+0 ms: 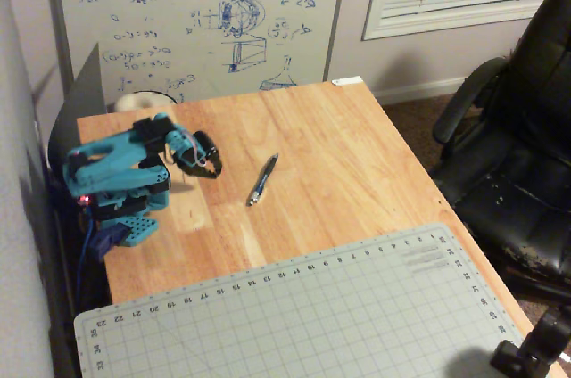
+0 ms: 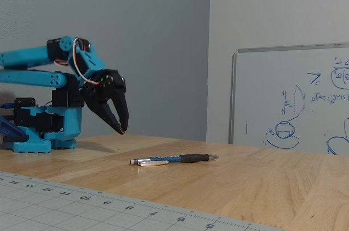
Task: Touch the pen.
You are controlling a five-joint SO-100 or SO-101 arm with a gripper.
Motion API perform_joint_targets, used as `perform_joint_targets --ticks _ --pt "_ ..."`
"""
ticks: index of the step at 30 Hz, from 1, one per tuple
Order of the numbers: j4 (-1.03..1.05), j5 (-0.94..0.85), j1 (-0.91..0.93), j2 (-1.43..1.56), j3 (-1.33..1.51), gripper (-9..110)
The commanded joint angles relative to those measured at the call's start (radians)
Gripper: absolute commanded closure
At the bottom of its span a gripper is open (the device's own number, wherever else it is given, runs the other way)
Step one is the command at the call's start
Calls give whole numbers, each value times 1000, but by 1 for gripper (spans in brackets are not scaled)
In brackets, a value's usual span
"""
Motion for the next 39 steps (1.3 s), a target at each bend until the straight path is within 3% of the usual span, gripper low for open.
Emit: perform_joint_targets --ticks 1,16,31,39 --pt "-37 2 9 -296 -298 101" --pt "-29 6 5 -1192 -1085 101" --pt "-31 -2 12 -1598 -1436 101" --pt "-26 8 12 -1697 -1488 101"
